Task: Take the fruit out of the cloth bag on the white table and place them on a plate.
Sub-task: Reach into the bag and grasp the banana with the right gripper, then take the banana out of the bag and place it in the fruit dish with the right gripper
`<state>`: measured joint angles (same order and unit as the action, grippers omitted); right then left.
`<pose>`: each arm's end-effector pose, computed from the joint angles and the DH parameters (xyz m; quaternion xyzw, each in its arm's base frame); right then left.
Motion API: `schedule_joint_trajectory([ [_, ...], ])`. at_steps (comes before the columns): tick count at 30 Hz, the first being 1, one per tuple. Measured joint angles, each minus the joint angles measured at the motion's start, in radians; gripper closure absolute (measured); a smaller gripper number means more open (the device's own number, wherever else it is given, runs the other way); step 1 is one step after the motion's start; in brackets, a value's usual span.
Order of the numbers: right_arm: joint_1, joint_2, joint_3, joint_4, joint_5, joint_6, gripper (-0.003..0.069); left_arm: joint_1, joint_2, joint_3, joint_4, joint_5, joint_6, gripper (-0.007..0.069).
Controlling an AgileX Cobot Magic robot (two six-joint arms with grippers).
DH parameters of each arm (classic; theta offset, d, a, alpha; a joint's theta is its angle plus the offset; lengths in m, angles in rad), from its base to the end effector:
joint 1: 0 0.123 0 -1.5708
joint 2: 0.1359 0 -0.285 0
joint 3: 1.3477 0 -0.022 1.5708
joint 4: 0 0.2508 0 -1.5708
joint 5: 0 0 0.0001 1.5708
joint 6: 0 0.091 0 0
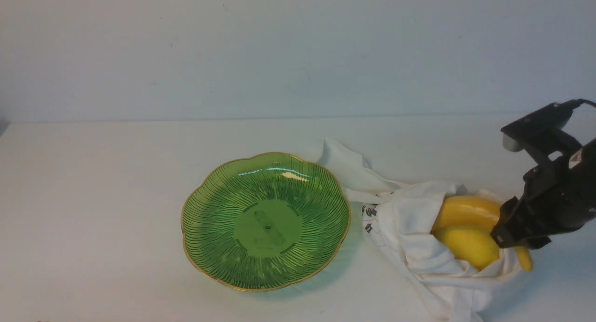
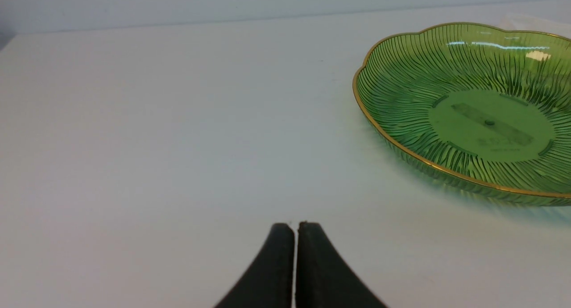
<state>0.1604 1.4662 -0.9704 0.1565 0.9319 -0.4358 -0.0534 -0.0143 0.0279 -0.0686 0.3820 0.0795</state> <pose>0.2636 0.0542 0.2406 -0.2535 0.9581 0.0513 0.1227 0.0521 -0.0051 0.1703 0.0355 0.8063 -0.0214 0.5901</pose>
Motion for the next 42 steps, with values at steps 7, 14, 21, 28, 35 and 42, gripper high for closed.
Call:
schedule_joint_trajectory([
  [7, 0.0, -0.033, -0.089, -0.082, 0.255, 0.118, 0.0363, 0.0, 0.0, 0.0, 0.0, 0.0, 0.0, 0.0632],
  [14, 0.0, -0.105, -0.227, -0.221, 0.303, 0.31, 0.0363, 0.0, 0.0, 0.0, 0.0, 0.0, 0.0, 0.0632],
  [21, 0.0, -0.189, -0.356, -0.087, 0.316, 0.344, 0.0363, 0.0, 0.0, 0.0, 0.0, 0.0, 0.0, 0.0632],
  [28, 0.13, -0.104, -0.364, 0.207, 0.209, 0.23, 0.0363, 0.0, 0.0, 0.0, 0.0, 0.0, 0.0, 0.0632],
  [35, 0.391, 0.226, -0.399, 0.206, -0.056, 0.22, 0.0363, 0.0, 0.0, 0.0, 0.0, 0.0, 0.0, 0.0632],
  [42, 0.468, 0.457, -0.512, 0.164, -0.12, 0.225, 0.0339, 0.0, 0.0, 0.0, 0.0, 0.0, 0.0, 0.0632],
])
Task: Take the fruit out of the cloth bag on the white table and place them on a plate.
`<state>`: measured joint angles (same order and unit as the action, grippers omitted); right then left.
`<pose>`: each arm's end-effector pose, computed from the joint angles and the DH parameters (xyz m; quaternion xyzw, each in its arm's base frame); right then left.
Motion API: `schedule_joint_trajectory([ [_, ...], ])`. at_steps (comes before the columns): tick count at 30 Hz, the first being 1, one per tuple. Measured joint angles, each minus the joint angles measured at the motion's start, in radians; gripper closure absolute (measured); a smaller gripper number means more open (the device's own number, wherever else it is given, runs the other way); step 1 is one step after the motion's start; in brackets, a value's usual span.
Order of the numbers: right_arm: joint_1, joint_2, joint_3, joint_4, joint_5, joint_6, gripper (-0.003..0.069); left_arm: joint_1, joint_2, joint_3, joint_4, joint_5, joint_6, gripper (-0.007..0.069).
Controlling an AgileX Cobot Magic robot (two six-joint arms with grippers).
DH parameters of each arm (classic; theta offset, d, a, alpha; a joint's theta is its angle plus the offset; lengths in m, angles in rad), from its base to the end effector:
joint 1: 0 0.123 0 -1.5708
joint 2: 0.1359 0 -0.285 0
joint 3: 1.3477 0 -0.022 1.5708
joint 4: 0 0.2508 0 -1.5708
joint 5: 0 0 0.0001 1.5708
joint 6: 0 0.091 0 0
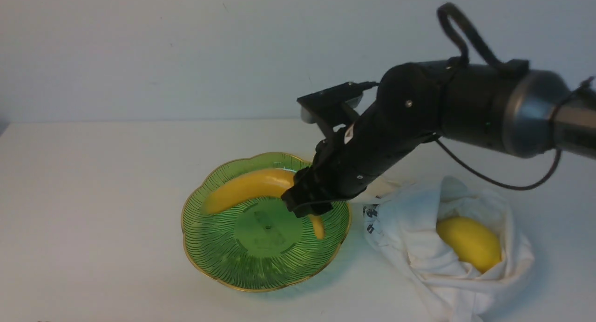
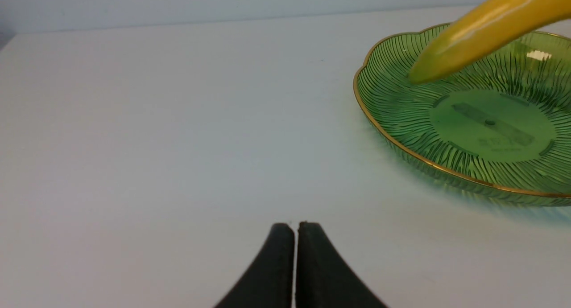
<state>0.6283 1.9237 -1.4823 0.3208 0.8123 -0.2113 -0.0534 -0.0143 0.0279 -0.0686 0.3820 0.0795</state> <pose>0.3223 0.2599 0.2277 -0.3171 0.9175 0.1737 0.1658 0.0521 -0.0051 0.1703 0.0355 0.8063 -0.0214 0.5901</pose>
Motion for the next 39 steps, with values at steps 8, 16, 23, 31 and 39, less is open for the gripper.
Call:
schedule_joint_trajectory([
  [8, 0.004, 0.077, -0.046, -0.03, -0.005, 0.045, 0.0031, 0.0, 0.0, 0.0, 0.0, 0.0, 0.0, 0.0632],
  [16, 0.004, -0.036, -0.122, -0.235, 0.228, 0.22, 0.005, 0.0, 0.0, 0.0, 0.0, 0.0, 0.0, 0.0632],
  [23, 0.005, -0.362, -0.155, -0.571, 0.404, 0.483, 0.0516, 0.0, 0.0, 0.0, 0.0, 0.0, 0.0, 0.0632],
  [31, 0.006, -0.86, -0.052, -0.501, 0.408, 0.532, 0.0671, 0.0, 0.0, 0.0, 0.0, 0.0, 0.0, 0.0632],
  [39, 0.006, -1.603, 0.508, -0.547, -0.059, 0.566, 0.0671, 0.0, 0.0, 0.0, 0.0, 0.0, 0.0, 0.0632],
])
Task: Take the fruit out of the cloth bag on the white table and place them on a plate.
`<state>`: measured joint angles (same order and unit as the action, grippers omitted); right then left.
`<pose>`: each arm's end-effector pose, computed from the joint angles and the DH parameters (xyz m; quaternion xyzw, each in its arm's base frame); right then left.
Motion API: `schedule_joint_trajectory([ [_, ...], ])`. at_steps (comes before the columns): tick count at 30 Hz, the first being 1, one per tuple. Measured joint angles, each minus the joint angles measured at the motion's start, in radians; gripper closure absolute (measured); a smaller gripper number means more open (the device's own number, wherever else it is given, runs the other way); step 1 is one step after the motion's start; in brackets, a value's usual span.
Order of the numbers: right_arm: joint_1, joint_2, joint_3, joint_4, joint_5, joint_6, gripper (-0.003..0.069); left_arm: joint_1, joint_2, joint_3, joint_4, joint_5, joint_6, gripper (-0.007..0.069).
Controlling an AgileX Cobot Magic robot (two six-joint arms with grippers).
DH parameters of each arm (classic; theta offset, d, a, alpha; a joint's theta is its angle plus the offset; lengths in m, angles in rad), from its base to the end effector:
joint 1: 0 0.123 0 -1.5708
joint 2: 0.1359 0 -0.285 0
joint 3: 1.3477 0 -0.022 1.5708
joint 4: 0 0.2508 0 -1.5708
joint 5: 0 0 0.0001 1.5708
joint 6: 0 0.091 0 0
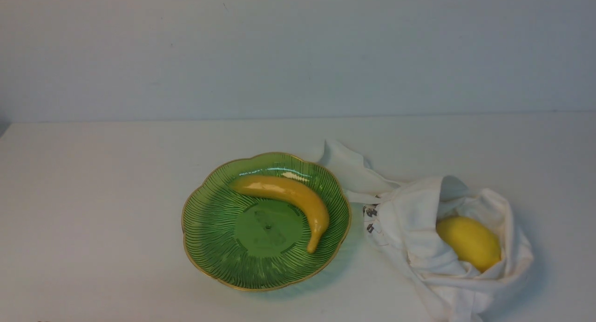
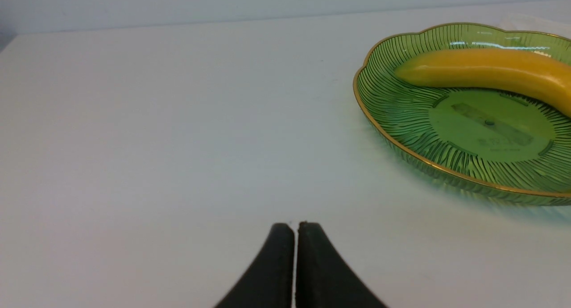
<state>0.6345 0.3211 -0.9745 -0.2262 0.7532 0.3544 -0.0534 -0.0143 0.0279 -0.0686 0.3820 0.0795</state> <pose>0.0119 -0.0086 0.4341 -0.1030 0.6995 0.2320 0.6680 0.0521 -0.0051 0.1703 0.0355 0.8063 -0.0214 0.5901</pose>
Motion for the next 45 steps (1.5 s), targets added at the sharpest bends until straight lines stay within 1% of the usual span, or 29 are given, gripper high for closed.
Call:
schedule_joint_trajectory([
  [1, 0.0, -0.017, 0.014, -0.001, -0.01, 0.003, 0.0671, 0.0, 0.0, 0.0, 0.0, 0.0, 0.0, 0.0632],
  [3, 0.0, -0.159, 0.12, -0.015, -0.08, 0.021, 0.0671, 0.0, 0.0, 0.0, 0.0, 0.0, 0.0, 0.0632],
  [6, 0.0, -0.326, 0.291, -0.046, -0.141, 0.053, 0.0672, 0.0, 0.0, 0.0, 0.0, 0.0, 0.0, 0.0632],
  [9, 0.0, -0.338, 0.349, -0.045, -0.152, 0.057, 0.0672, 0.0, 0.0, 0.0, -0.001, 0.0, 0.0, 0.0632],
  [14, 0.0, -0.339, 0.373, -0.013, -0.166, 0.056, 0.0672, 0.0, 0.0, 0.0, -0.001, 0.0, 0.0, 0.0632],
  [23, 0.0, -0.339, 0.375, -0.054, -0.175, 0.056, 0.0672, 0.0, 0.0, 0.0, 0.0, 0.0, 0.0, 0.0632],
  [28, 0.0, -0.339, 0.375, -0.038, -0.208, 0.051, 0.0672, 0.0, 0.0, 0.0, 0.0, 0.0, 0.0, 0.0632],
  [30, 0.0, -0.339, 0.375, 0.019, -0.217, -0.005, 0.0672, 0.0, 0.0, 0.0, 0.0, 0.0, 0.0, 0.0632],
  [31, 0.0, -0.339, 0.375, 0.054, -0.217, -0.052, 0.0672, 0.0, 0.0, 0.0, 0.0, 0.0, 0.0, 0.0632],
  [32, 0.0, -0.339, 0.375, 0.118, -0.217, -0.144, 0.0672, 0.0, 0.0, 0.0, 0.0, 0.0, 0.0, 0.0632],
  [33, 0.0, -0.339, 0.375, 0.127, -0.217, -0.156, 0.0672, 0.0, 0.0, 0.0, 0.0, 0.0, 0.0, 0.0632],
  [35, 0.0, -0.339, 0.375, 0.198, -0.217, -0.271, 0.0672, 0.0, 0.0, 0.0, 0.0, 0.0, 0.0, 0.0632],
  [38, 0.0, -0.339, 0.376, 0.264, -0.217, -0.373, 0.0672, 0.0, 0.0, 0.0, 0.0, 0.0, 0.0, 0.0632],
  [40, 0.0, -0.339, 0.385, 0.28, -0.217, -0.399, 0.0672, 0.0, 0.0, 0.0, 0.0, 0.0, 0.0, 0.0632],
  [43, -0.019, -0.339, 0.435, 0.262, -0.218, -0.42, 0.0672, 0.0, 0.0, 0.0, 0.0, 0.0, 0.0, 0.0632],
  [45, -0.144, -0.339, 0.521, 0.226, -0.217, -0.428, 0.0672, 0.0, 0.0, 0.0, 0.0, 0.0, 0.0, 0.0632],
])
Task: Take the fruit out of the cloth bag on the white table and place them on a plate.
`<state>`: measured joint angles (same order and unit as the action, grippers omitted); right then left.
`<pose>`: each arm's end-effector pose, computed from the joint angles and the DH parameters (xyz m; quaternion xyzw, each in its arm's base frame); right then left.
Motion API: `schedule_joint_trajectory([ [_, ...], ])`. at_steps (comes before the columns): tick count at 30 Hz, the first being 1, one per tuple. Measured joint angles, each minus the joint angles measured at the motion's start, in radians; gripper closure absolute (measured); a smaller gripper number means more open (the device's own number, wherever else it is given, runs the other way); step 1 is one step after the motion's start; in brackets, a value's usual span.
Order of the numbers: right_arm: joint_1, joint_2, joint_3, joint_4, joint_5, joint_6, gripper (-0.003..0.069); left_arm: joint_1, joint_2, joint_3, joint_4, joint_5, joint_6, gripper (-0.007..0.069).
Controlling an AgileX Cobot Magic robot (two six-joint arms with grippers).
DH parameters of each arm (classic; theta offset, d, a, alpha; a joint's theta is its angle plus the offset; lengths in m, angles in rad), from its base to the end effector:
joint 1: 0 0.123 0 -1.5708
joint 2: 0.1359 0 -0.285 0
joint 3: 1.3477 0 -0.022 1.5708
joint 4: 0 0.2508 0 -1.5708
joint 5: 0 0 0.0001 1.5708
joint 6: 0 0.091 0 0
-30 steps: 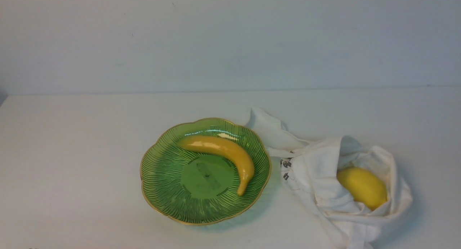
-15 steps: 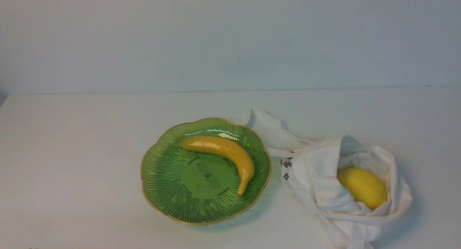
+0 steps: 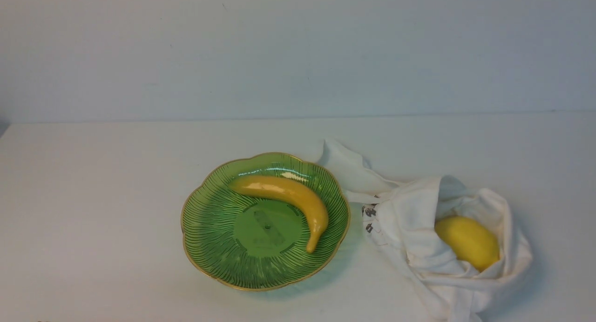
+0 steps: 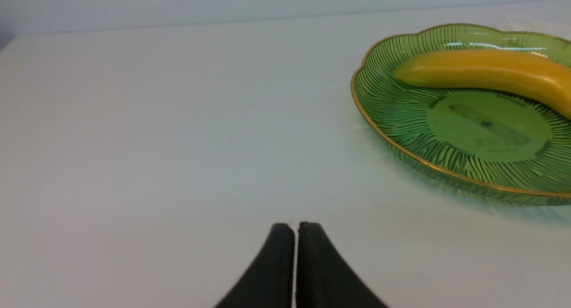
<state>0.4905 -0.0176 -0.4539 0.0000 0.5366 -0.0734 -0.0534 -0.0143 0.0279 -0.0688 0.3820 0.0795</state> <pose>0.0079 0.0042 0.3101 -0.1946 0.6716 0.1480 0.6994 0.0521 -0.0051 0.1703 0.0354 0.8063 -0.0215 0.5901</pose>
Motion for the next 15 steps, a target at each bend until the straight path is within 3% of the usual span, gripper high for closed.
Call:
schedule_joint_trajectory([
  [1, 0.0, 0.0, 0.007, 0.0, 0.0, 0.0, 0.0672, 0.0, 0.0, 0.0, 0.0, 0.0, 0.0, 0.0632],
  [2, -0.105, 0.0, 0.076, -0.007, 0.0, -0.003, 0.0672, 0.0, 0.0, 0.0, 0.0, 0.0, 0.0, 0.0632],
  [6, -0.312, 0.0, 0.228, -0.022, 0.001, -0.006, 0.0672, 0.0, 0.0, 0.0, 0.0, 0.0, 0.0, 0.0632],
  [11, -0.442, 0.0, 0.399, -0.046, -0.008, -0.006, 0.0672, 0.0, 0.0, 0.0, 0.0, 0.0, 0.0, 0.0632],
  [15, -0.478, 0.002, 0.466, -0.052, -0.105, 0.009, 0.0672, 0.0, 0.0, 0.0, 0.0, 0.0, 0.0, 0.0632],
])
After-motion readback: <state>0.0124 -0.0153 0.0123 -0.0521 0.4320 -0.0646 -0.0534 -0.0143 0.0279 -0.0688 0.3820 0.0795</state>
